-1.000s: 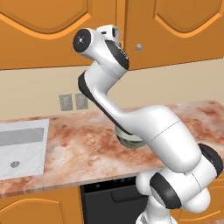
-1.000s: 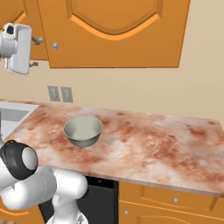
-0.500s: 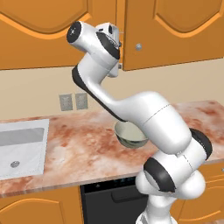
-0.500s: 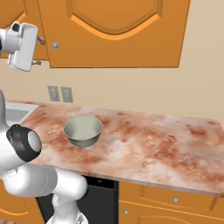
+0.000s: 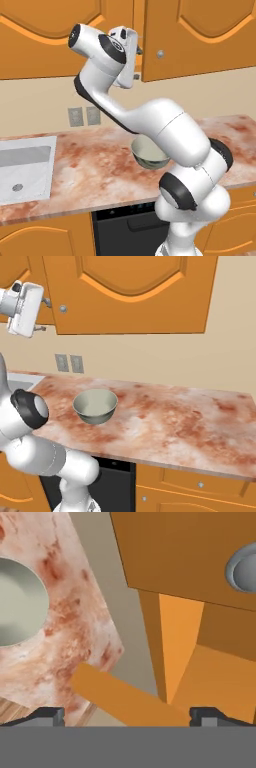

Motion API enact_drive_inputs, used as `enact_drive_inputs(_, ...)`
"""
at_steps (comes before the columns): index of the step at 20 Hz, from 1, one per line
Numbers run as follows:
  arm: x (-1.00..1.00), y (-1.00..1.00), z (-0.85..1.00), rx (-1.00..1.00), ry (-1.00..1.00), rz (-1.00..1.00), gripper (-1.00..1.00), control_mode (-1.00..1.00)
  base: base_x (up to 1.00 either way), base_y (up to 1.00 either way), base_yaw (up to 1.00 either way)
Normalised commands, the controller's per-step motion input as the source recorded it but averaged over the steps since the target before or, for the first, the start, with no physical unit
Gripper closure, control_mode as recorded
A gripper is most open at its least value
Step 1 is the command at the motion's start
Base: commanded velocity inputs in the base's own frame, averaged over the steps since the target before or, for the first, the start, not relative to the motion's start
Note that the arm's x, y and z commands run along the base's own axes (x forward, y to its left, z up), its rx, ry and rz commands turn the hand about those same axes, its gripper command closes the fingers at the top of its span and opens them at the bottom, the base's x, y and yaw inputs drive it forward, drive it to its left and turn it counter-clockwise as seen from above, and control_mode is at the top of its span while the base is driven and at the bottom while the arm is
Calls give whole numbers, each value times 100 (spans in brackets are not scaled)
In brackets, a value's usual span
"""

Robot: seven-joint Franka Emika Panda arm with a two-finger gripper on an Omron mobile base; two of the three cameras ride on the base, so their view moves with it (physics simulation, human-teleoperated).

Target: Open the cabinet and setup a tea strainer by placing it in the bowl upright.

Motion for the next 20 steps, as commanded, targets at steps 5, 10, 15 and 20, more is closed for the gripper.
enact_drive_inputs(5, -36, -58, 0, 0, -3, -14, -100, -100, 0, 0, 0)
enact_drive_inputs(10, -61, -65, 0, 0, -12, -11, -100, -100, 0, 0, 0)
enact_drive_inputs(15, -71, -83, 0, 2, -11, -10, -100, -100, 0, 0, 0)
enact_drive_inputs(20, -86, -99, 0, 5, -12, -12, -100, -100, 0, 0, 0)
